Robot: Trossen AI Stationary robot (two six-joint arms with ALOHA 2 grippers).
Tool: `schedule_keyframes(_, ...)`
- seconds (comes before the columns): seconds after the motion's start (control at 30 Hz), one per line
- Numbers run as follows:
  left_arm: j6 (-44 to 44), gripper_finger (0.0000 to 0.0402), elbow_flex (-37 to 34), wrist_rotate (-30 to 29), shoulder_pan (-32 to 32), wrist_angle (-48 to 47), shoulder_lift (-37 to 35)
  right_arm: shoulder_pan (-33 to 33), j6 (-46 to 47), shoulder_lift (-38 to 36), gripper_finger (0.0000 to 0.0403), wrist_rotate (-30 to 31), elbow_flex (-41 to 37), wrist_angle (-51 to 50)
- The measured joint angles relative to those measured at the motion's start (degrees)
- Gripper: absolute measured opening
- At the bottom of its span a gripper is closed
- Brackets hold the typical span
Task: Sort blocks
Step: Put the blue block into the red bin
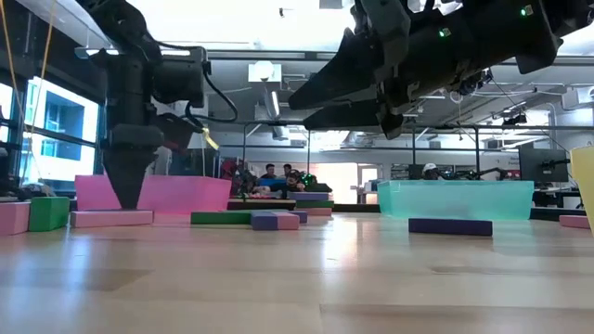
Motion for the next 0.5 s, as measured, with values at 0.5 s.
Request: schedule_keyframes(0.5,-1.0,0.0193,2.3,-4.6,-0.1,-0.9,-1.4,0.0,0.0,0.0,0.0204,-0.1,0.0,0.2)
